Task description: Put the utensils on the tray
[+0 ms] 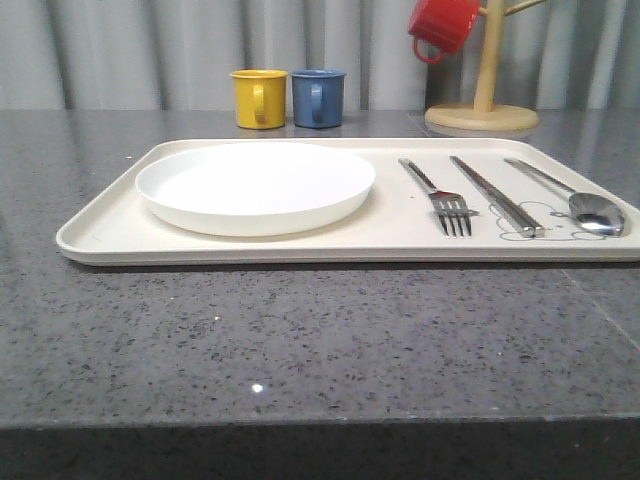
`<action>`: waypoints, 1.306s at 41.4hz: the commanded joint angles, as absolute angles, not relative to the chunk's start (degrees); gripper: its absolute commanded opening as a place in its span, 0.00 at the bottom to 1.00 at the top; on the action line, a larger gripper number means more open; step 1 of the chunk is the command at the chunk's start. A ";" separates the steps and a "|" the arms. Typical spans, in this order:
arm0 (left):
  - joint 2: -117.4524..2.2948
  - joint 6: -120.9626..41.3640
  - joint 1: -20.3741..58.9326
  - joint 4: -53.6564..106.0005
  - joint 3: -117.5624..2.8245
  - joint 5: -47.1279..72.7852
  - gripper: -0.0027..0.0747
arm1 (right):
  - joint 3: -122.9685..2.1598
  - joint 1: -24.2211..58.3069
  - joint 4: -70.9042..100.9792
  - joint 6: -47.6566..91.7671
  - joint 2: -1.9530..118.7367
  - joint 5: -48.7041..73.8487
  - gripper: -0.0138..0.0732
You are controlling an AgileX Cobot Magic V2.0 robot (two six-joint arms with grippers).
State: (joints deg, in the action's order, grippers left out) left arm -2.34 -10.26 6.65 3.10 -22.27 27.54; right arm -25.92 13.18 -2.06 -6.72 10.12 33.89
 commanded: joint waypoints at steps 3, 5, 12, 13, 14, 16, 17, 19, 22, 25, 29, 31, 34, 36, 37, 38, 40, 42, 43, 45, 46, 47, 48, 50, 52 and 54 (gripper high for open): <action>-3.08 -9.66 6.55 3.75 -23.61 22.40 0.01 | -24.11 13.11 -2.97 -6.24 3.58 28.54 0.07; -3.08 -9.66 6.55 3.75 -23.61 22.40 0.01 | -23.52 13.11 -2.97 -6.24 2.29 28.25 0.07; -3.08 -9.66 6.55 3.75 -23.61 22.40 0.01 | -23.49 13.11 -2.97 -6.24 1.49 27.38 0.07; -3.08 -9.66 6.55 3.75 -23.61 22.40 0.01 | -23.49 13.11 -2.97 -6.24 1.49 27.38 0.07; -3.08 -9.66 6.55 3.75 -23.61 22.40 0.01 | -23.49 13.11 -2.97 -6.24 1.49 27.38 0.07; -3.08 -9.66 6.55 3.75 -23.61 22.40 0.01 | -23.49 13.11 -2.97 -6.24 1.49 27.38 0.07; -3.08 -9.66 6.55 3.75 -23.61 22.40 0.01 | -23.49 13.11 -2.97 -6.24 1.49 27.38 0.07; -3.08 -9.66 6.55 3.75 -23.61 22.40 0.01 | -23.49 13.11 -2.97 -6.24 1.49 27.38 0.07; -3.08 -9.66 6.55 3.75 -23.61 22.40 0.01 | -23.49 13.11 -2.97 -6.24 1.49 27.38 0.07; -3.08 -9.66 6.55 3.75 -23.61 22.40 0.01 | -23.49 13.11 -2.97 -6.24 1.49 27.38 0.07; -3.08 -9.66 6.55 3.75 -23.61 22.40 0.01 | -23.49 13.11 -2.97 -6.24 1.49 27.41 0.07; -3.08 -9.66 6.55 3.75 -23.61 22.40 0.01 | -23.49 13.11 -2.97 -6.24 1.49 27.41 0.07; -3.08 -9.66 6.55 3.75 -23.61 22.40 0.01 | -23.49 13.11 -2.97 -6.24 1.49 27.41 0.07; -3.08 -9.66 6.55 3.75 -23.61 22.40 0.01 | -23.49 13.11 -2.97 -6.24 1.49 27.41 0.07; -3.08 -9.66 6.55 3.75 -23.61 22.40 0.01 | -23.49 13.11 -2.97 -6.24 1.49 27.41 0.07; -3.08 -9.66 6.55 3.75 -23.61 22.40 0.01 | -23.49 13.11 -2.97 -6.24 1.49 27.41 0.07; -3.08 -9.66 6.55 3.75 -23.61 22.40 0.01 | -23.49 13.11 -2.97 -6.24 1.49 27.41 0.07; -3.08 -9.66 6.55 3.75 -23.61 22.40 0.01 | -23.49 13.11 -2.97 -6.24 1.49 27.48 0.07; -3.08 -9.66 6.55 3.75 -23.61 22.40 0.01 | -23.49 13.11 -2.97 -6.24 1.49 27.48 0.07; -3.08 -9.66 6.55 3.75 -23.61 22.40 0.01 | -23.49 13.11 -2.97 -6.24 1.49 27.55 0.07; -3.08 -9.66 6.55 3.75 -23.61 22.40 0.01 | -23.49 13.11 -2.97 -6.24 1.49 27.55 0.07; -3.08 -9.66 6.55 3.75 -23.61 22.40 0.01 | -23.49 13.11 -2.97 -6.24 1.49 27.55 0.07; -3.08 -9.66 6.55 3.75 -23.61 22.40 0.01 | -23.49 13.11 -2.97 -6.24 1.49 27.55 0.07; -3.08 -9.66 6.55 3.75 -23.61 22.40 0.01 | -23.49 13.11 -2.97 -6.24 1.49 27.55 0.07; -3.08 -9.66 6.55 3.75 -23.61 22.40 0.01 | -23.49 13.11 -2.97 -6.24 1.49 27.55 0.07; -3.08 -9.66 6.55 3.54 -23.61 22.40 0.01 | -23.49 13.11 -2.97 -6.24 1.49 27.55 0.07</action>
